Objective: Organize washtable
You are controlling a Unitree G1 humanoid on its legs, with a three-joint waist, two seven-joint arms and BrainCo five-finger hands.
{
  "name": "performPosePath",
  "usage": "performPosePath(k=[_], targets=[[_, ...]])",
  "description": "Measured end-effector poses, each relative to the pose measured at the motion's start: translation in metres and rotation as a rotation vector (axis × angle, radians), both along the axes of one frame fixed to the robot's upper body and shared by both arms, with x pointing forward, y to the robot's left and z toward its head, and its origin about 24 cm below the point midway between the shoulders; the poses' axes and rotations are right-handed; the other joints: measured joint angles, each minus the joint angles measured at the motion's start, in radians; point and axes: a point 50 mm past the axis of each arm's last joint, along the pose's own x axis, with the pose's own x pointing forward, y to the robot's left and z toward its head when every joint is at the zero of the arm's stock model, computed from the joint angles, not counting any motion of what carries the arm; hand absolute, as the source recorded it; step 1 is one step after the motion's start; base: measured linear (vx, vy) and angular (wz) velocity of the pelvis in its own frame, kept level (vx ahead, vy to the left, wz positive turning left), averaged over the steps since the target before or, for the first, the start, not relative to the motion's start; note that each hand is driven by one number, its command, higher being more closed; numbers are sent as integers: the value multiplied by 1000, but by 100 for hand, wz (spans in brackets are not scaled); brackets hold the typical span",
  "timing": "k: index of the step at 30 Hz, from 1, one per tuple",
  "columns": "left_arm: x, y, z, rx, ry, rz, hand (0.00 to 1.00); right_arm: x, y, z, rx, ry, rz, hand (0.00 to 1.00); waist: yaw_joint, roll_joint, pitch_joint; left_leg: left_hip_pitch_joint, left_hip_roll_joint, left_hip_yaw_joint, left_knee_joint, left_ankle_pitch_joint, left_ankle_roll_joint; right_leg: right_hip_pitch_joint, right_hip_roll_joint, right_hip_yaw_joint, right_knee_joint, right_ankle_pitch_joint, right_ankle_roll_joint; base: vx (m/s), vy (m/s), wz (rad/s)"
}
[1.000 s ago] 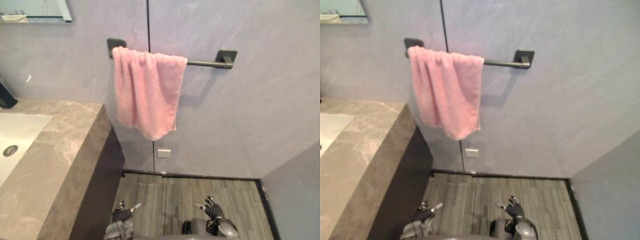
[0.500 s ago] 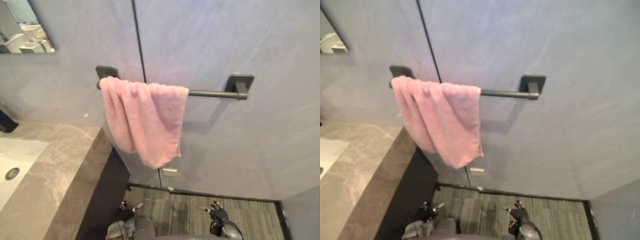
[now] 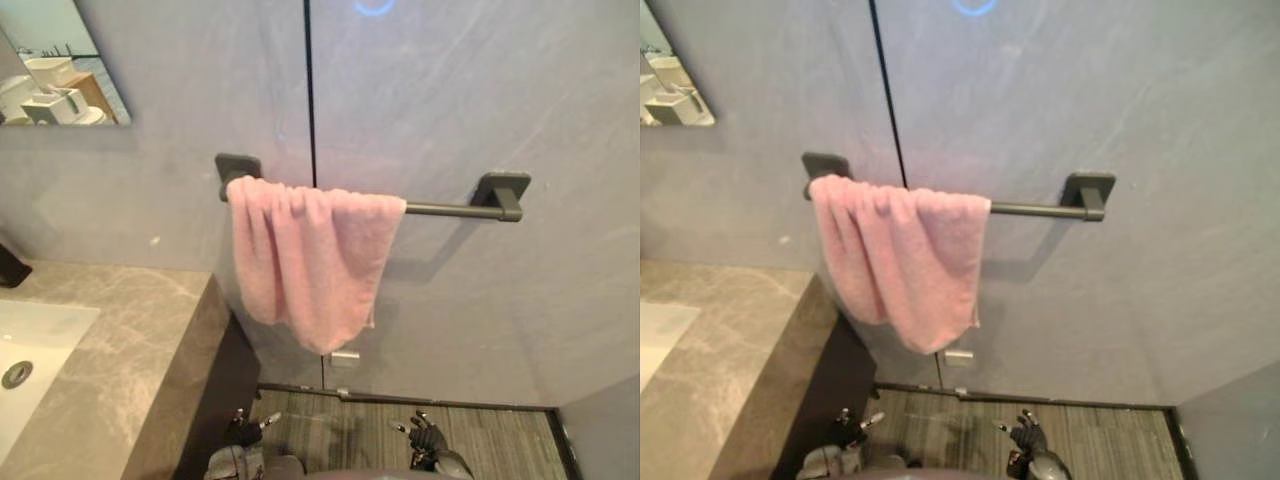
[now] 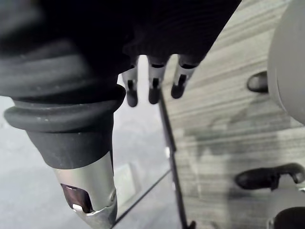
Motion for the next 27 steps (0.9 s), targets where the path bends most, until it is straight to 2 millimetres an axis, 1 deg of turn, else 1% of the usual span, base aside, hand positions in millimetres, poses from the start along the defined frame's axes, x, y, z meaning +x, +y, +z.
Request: performPosePath(k=[1,2,6,8,9,11,13,15,16,18,19,22,23,24,27], targets=[[0,0,0,3,1,-4,0,-1,-2,0,-7,4,0,0,0,-1,0,20,-10,-11,-45,27,1,10,-3,-3,-12,5,2,-116,-10,15],[0,0,0,4,1,-4,0,-2,-3,0,-8,4,0,0,1,-1,0,24,-11,-12,-54,33,0,11,-3,-5,-13,6,1,-146,-15,15],[2,-3,1,22,-10,-24,0,-3,-10,0,-30,2,-1,0,-8,2,3,66,-33,-46,-198,125,-2,6,-12,-31,-29,1,8,-168,-9,17],[1,-5,3,30,-26,-39,0,-4,-13,1,-41,-5,-3,0,-10,1,3,86,-39,-66,-249,149,-1,8,-14,-45,-25,-6,5,-142,17,25],[4,-8,8,43,-66,-63,0,-5,-16,1,-53,-10,-8,0,-15,4,2,86,-42,-78,-263,155,-1,8,-14,-55,-22,-9,10,-116,9,27],[11,-13,21,50,-161,-102,0,-8,-18,2,-68,-7,-9,0,-17,2,3,80,-47,-88,-263,155,-1,7,-13,-57,-20,-12,14,-96,20,18],[25,-20,45,46,-312,-125,0,-12,-18,3,-76,-16,-2,0,-17,5,7,74,-53,-99,-263,155,0,6,-13,-56,-20,-16,21,-47,35,13],[41,-22,73,54,-466,-133,0,-14,-17,4,-82,-20,21,0,-16,-4,9,72,-55,-101,-262,155,0,6,-13,-54,-20,-20,23,-11,24,9],[45,-21,81,59,-506,-131,0,-14,-17,4,-82,-21,23,0,-14,-6,9,72,-55,-101,-261,155,0,6,-14,-54,-20,-20,24,0,0,0],[59,-20,105,76,-636,-129,0,-15,-13,4,-82,-20,55,0,4,-13,10,70,-56,-98,-251,155,0,6,-15,-50,-21,-21,25,30,14,-4],[61,-20,110,77,-658,-128,0,-15,-13,4,-84,-20,61,0,5,-15,9,67,-56,-98,-245,155,0,6,-15,-50,-21,-21,25,40,5,1],[71,-20,135,98,-776,-127,0,-17,-13,3,-95,-16,88,0,5,-17,8,49,-55,-97,-210,151,3,6,-16,-49,-15,-21,22,55,-7,4],[75,-20,146,107,-825,-126,0,-17,-12,3,-95,-15,89,0,4,-29,1,40,-53,-97,-193,143,-1,5,-16,-48,-14,-20,22,70,-18,4],[77,-20,155,134,-863,-133,0,-18,-12,3,-94,-12,89,0,4,-26,1,32,-51,-97,-170,129,-1,6,-15,-47,-13,-20,21,69,-21,2],[82,-20,171,183,-929,-141,0,-19,-13,3,-95,-10,90,0,4,-23,0,11,-39,-89,-112,97,-5,9,-7,-40,-13,-21,17,58,-38,-9]])
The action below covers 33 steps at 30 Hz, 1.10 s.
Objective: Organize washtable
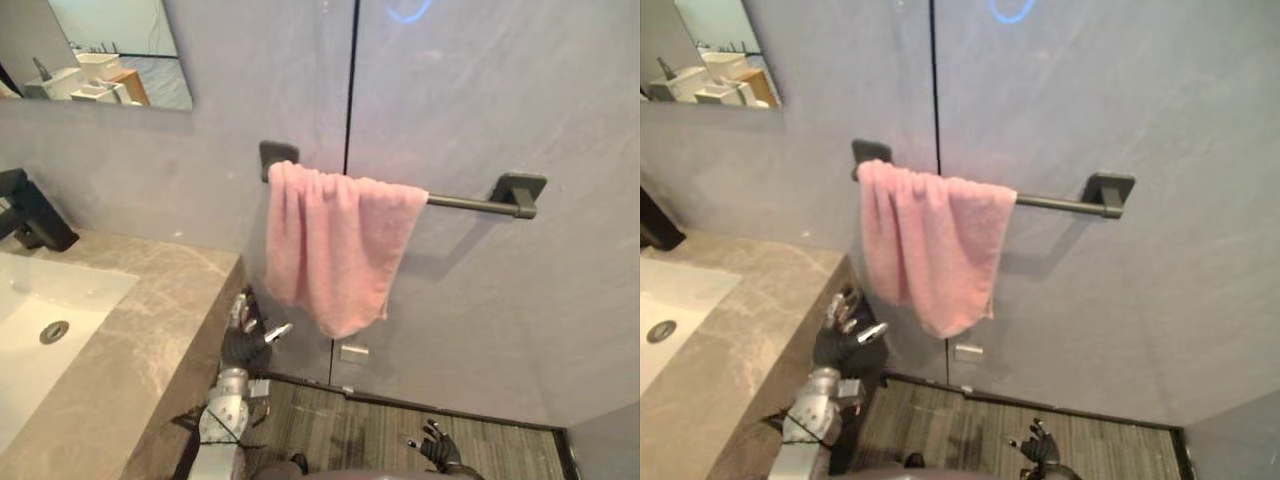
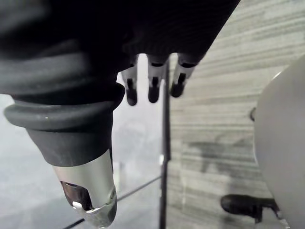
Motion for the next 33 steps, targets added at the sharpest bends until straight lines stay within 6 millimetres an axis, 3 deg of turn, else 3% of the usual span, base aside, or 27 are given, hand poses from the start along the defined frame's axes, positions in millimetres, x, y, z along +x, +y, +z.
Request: performPosePath(k=[10,15,25,33], targets=[[17,-1,35,81,-159,33,0,-4,-2,-1,2,17,37,0,-4,9,-14,-14,28,10,33,-27,-11,4,26,18,-15,9,-18,13,-37,-6],[20,-1,42,131,-193,44,0,-7,-2,-2,5,23,39,0,-4,8,-23,-2,29,19,8,-26,-12,-2,26,26,-18,5,-25,-52,-11,-3],[26,15,50,196,-225,121,0,-7,3,-2,16,28,60,0,-21,-12,-54,3,29,39,-7,-18,-11,-6,29,46,-44,18,-23,21,-12,-8],[38,29,31,209,-137,125,0,-5,6,-2,34,30,92,0,-26,-12,-58,64,15,45,-131,36,-5,-1,26,44,-60,20,-22,10,-2,-2]])
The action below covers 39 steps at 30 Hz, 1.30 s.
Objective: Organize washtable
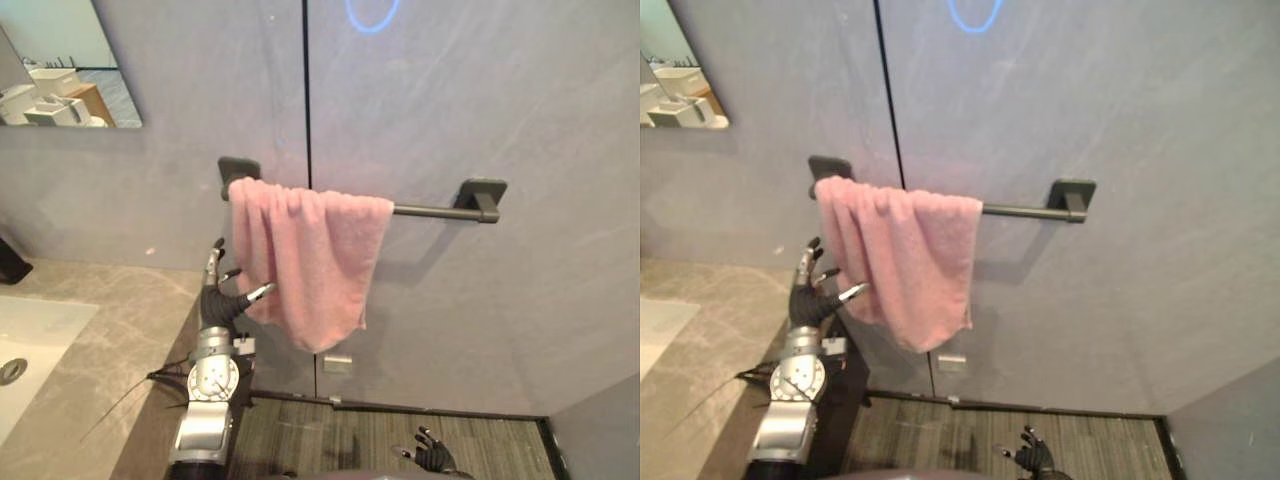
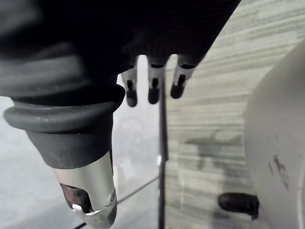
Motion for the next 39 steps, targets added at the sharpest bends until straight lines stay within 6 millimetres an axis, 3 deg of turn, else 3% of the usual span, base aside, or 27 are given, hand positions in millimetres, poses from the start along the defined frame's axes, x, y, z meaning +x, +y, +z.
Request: performPosePath(k=[10,17,18,28,31,33,39], targets=[[4,6,-25,-57,124,-14,0,2,1,0,-13,6,31,0,-1,-4,2,9,-4,22,-23,7,-1,1,2,19,-27,15,-1,-18,-2,-6],[4,-7,-42,-81,203,-92,0,2,1,0,-14,10,37,0,-4,-11,5,23,-13,22,-23,6,-1,19,-2,22,-39,15,-1,-5,0,0],[3,-9,-47,-83,230,-107,100,2,1,0,-14,10,37,0,-5,-13,5,26,-14,21,-24,6,-1,24,-3,22,-43,15,-1,0,0,0],[4,-9,-60,-88,294,-121,100,12,1,3,-15,-24,36,0,-35,-20,13,25,-14,26,-23,6,-1,21,-3,31,-47,19,-1,-4,-3,-2],[7,-5,-57,-71,282,-118,100,30,0,15,-13,-120,22,0,-51,-19,17,25,-14,33,-23,6,-1,19,-2,46,-54,25,-1,-18,-2,-10],[8,4,-54,-75,272,-87,100,53,-3,32,-8,-247,-5,0,-57,-16,26,26,-13,46,-22,4,0,16,-2,57,-62,34,-2,-24,4,-18],[7,20,-50,-78,252,-28,100,85,-12,67,-12,-476,-68,0,-56,-25,42,28,-14,55,-17,3,2,9,-2,77,-64,42,-1,-15,2,-8]])
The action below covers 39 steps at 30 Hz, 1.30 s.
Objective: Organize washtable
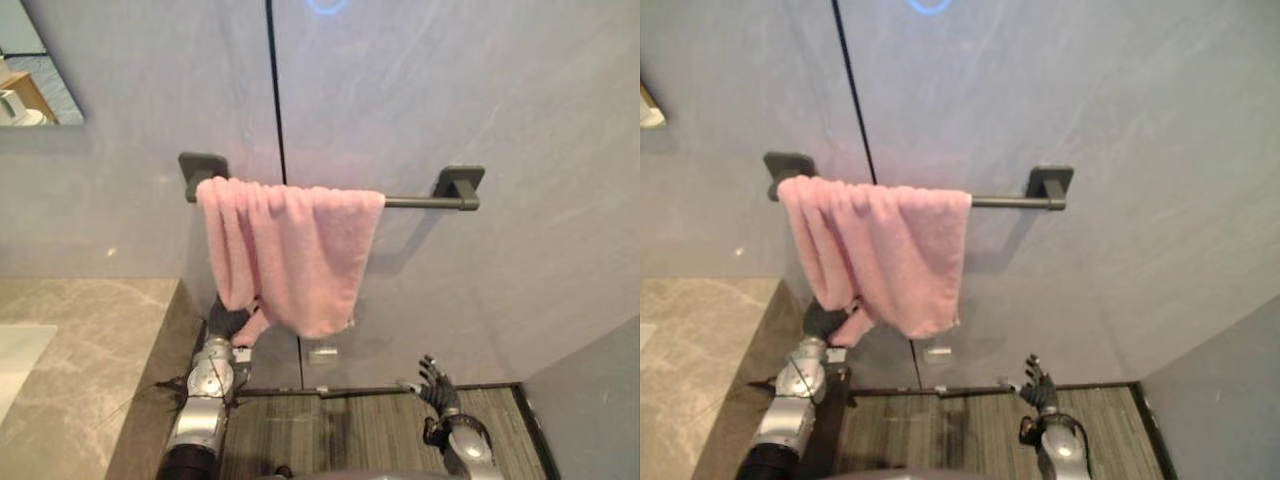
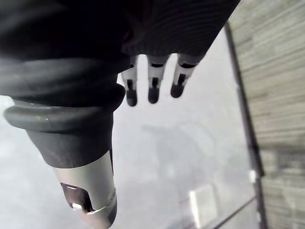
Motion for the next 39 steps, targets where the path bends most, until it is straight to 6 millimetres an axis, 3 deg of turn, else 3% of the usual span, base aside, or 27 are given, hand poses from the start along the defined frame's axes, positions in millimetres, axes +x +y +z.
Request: performPosePath(k=[11,18,25,39], targets=[[1,8,6,17,-21,1,100,48,1,56,-102,-280,143,0,2,5,5,-12,-7,-24,1,1,1,-11,-3,2,-14,14,8,-10,-6,-2],[4,3,19,9,-80,-20,100,73,20,84,-135,-407,302,0,2,20,15,-29,-9,-55,2,1,1,-24,-3,2,-11,14,9,-3,-9,2],[7,-9,28,-3,-122,-66,100,80,33,92,-159,-439,405,0,0,22,17,-33,-6,-70,2,1,1,-27,1,1,-2,14,9,-6,-9,1],[12,-27,31,-35,-149,-130,100,94,87,118,-133,-558,660,0,2,24,18,-33,-7,-87,2,2,1,-27,3,-2,4,14,8,-12,-8,1]])
